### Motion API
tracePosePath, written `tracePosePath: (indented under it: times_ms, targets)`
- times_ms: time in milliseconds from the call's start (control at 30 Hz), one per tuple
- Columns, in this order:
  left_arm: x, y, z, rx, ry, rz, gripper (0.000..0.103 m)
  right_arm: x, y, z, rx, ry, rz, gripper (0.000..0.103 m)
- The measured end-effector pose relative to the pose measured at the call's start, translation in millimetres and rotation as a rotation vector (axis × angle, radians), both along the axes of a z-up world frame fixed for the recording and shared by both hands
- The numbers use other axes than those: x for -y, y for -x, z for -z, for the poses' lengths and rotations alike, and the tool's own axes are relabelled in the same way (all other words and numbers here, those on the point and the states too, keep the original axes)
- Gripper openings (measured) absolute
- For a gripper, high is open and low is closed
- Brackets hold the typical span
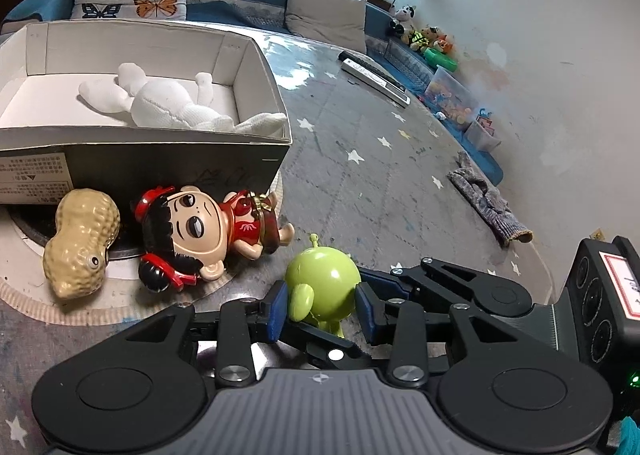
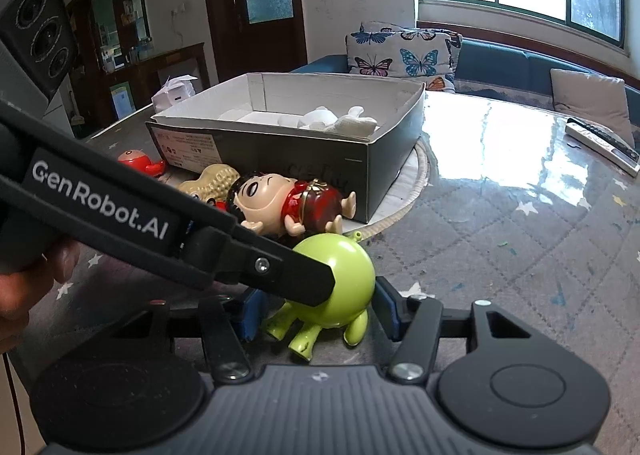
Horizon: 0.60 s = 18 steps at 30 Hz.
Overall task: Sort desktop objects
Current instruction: 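Carry the green alien into the shoebox and release it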
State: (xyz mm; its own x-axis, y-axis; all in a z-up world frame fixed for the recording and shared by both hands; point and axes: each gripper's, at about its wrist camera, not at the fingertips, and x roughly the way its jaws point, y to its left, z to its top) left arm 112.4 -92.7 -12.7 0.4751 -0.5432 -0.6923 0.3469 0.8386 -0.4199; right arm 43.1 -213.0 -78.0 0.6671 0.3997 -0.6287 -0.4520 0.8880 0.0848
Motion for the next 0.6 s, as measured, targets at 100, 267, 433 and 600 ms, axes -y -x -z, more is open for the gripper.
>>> tracePosePath:
  times_ms: [100, 267, 433, 600]
  targets:
    - [-3.0, 3.9, -5.3, 0.014, 0.004, 0.002, 0.040, -2.9, 3.8, -4.8, 0.019, 0.008, -0.005, 0.057]
    - [-8.2, 8.6, -21.3, 0.058, 0.008, -0.008, 0.040, -8.1, 6.0, -20.2, 0.062, 0.021, -0.019, 0.057]
    - [-15.2, 5.6, -44.3, 0.123, -0.002, -0.027, 0.040, -17.7, -4.0, -42.4, 0.117, 0.031, -0.041, 0.056]
    - [-26.8, -11.3, -62.9, 0.173, -0.031, -0.063, 0.039, -33.1, -25.3, -58.7, 0.158, 0.040, -0.069, 0.056]
